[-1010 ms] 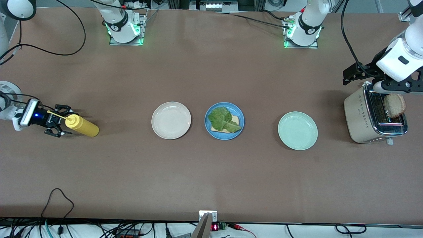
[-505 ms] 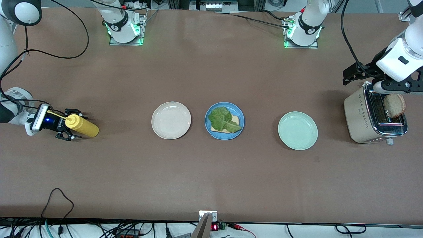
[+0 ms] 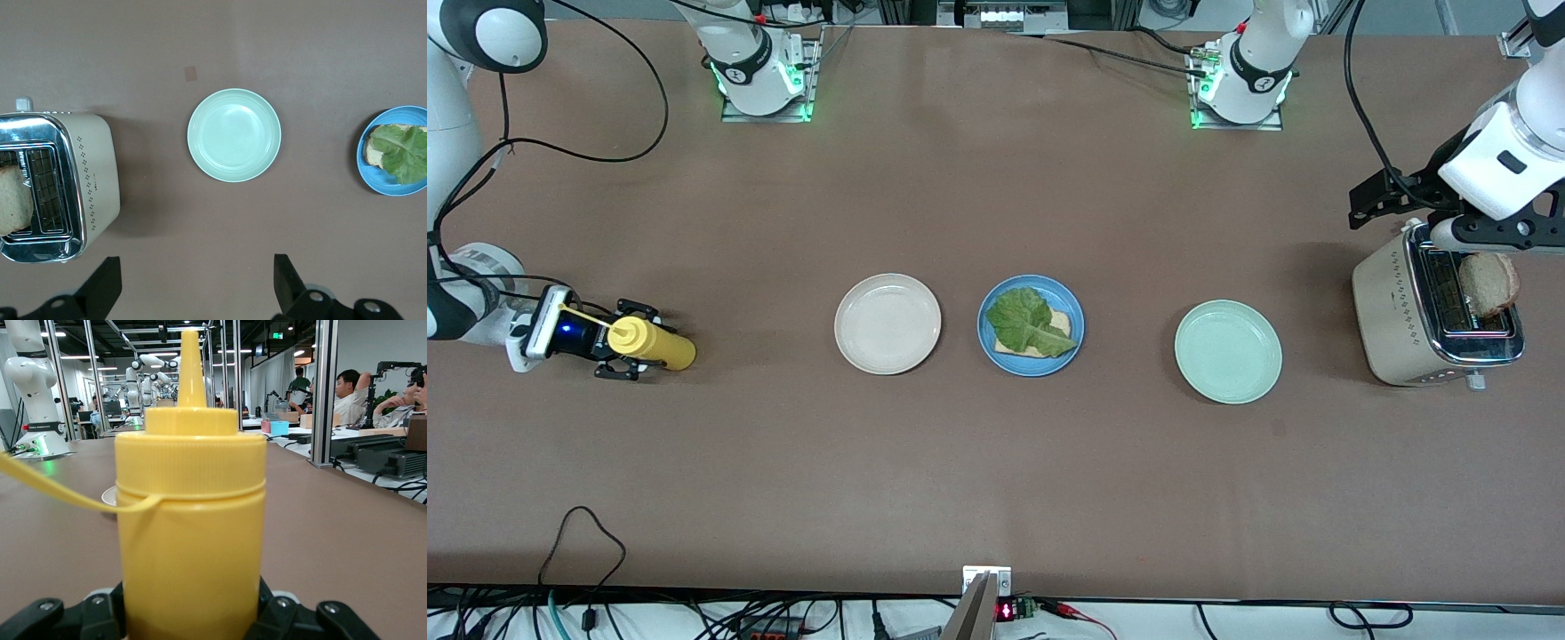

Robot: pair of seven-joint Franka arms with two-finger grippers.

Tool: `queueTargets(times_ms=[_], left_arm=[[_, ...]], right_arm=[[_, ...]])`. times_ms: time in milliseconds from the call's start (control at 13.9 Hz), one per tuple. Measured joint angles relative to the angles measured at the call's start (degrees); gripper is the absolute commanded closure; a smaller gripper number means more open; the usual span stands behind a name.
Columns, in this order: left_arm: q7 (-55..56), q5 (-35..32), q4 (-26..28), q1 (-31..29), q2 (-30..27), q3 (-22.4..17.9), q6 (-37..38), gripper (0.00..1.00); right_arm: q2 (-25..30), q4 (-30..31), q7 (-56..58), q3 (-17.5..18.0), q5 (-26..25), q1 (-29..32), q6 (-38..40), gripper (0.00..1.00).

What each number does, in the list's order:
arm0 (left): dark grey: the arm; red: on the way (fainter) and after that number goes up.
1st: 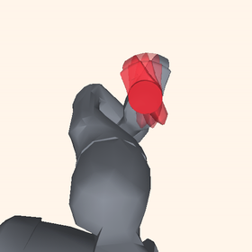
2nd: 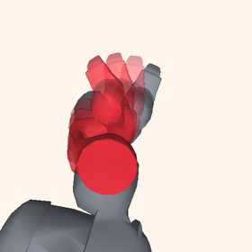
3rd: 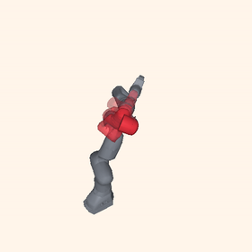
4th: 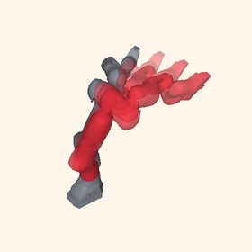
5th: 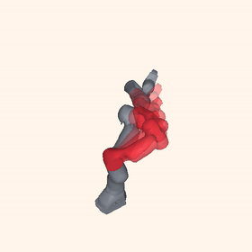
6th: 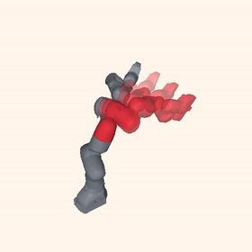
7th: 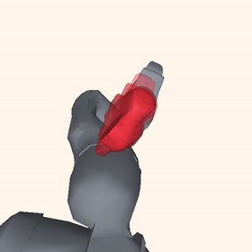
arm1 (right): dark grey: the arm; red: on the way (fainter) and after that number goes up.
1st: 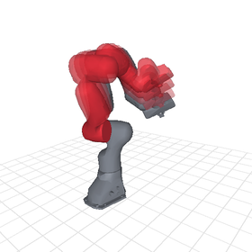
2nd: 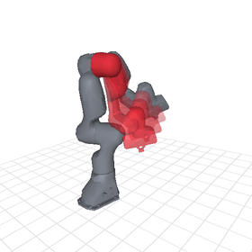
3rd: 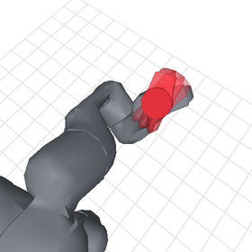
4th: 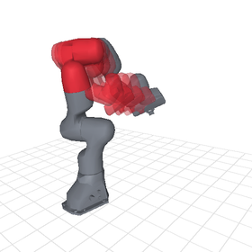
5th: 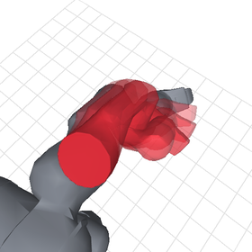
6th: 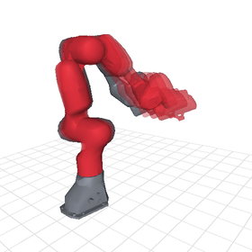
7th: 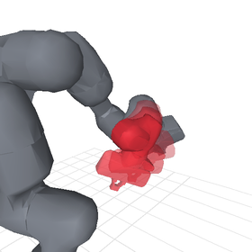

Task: Make sandwich in blue plate with both arms
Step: 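Grasp the mustard bottle with the right gripper and lift it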

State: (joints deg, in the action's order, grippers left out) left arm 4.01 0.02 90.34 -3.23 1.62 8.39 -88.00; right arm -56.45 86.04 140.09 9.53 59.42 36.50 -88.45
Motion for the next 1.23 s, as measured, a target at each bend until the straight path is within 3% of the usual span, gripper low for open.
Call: queueTargets(times_ms=[289,577,938,1227], left_arm=[[0.0,0.0,0.0,0.0,0.0,0.0,0.0,0.0],[0.0,0.0,0.0,0.0,0.0,-0.1,0.0,0.0],[0.0,0.0,0.1,0.0,0.0,-0.1,0.0,0.0],[0.0,0.0,0.1,0.0,0.0,-0.1,0.0,0.0]], right_arm=[[1.3,-1.3,-1.3,0.4,0.3,-3.6,0.0,0.73],[9.3,-2.3,-11.0,0.5,-0.9,-13.6,-5.0,0.73],[16.7,-2.2,-26.5,0.4,-9.9,-25.6,-16.6,0.73],[18.8,-4.0,-38.6,0.3,-21.2,-32.2,-21.9,0.71]])
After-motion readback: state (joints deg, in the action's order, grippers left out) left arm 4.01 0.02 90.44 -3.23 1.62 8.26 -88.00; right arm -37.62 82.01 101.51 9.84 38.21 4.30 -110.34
